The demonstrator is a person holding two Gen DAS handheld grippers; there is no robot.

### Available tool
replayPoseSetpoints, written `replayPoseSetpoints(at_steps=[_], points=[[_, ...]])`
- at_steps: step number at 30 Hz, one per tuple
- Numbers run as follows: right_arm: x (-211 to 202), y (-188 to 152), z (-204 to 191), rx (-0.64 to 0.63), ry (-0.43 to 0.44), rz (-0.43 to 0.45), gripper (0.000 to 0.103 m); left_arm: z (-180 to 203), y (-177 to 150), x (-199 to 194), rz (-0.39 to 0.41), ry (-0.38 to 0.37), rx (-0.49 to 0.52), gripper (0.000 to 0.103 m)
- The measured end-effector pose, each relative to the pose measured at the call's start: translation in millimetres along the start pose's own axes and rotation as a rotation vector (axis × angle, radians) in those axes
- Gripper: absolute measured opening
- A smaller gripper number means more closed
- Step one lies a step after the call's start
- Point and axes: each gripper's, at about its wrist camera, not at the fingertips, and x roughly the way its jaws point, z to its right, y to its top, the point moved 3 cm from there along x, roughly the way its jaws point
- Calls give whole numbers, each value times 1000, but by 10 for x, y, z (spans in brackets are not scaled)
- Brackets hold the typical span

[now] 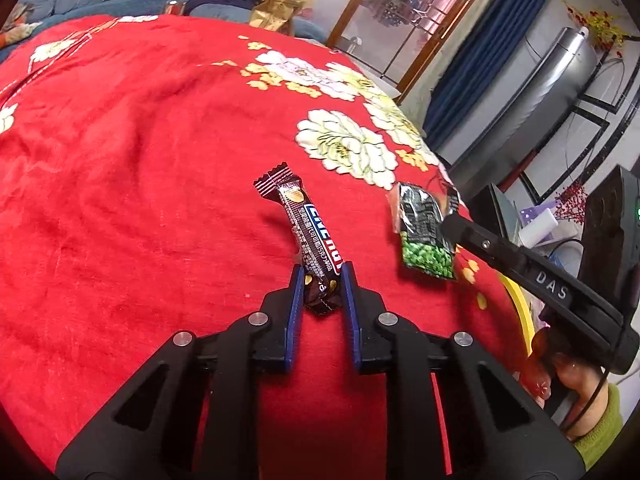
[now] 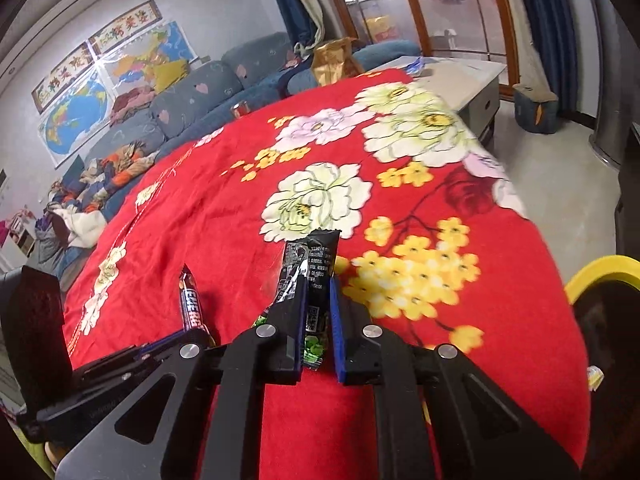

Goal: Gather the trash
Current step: 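Grasp the brown chocolate bar with the left tool while the right tool grasps the black-green packet, then carry the chocolate bar and black-green packet with both tools over the yellow bin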

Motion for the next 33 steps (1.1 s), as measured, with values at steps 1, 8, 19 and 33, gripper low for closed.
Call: replayPoseSetpoints(at_steps=[1,8,19,33], points=[[-43,-14,27,4,-5,7,11,24,4,-2,3,-1,5,13],[-359,-104,253,57,-35,54,11,240,23,-66,21,-22,48,13],[-731,-220,625,116,-96,107,11,622,-21,-112,26,-64,125,13],[-1055,-309,1002,177,-158,155,11,1093,-135,-83,11,-102,231,13]])
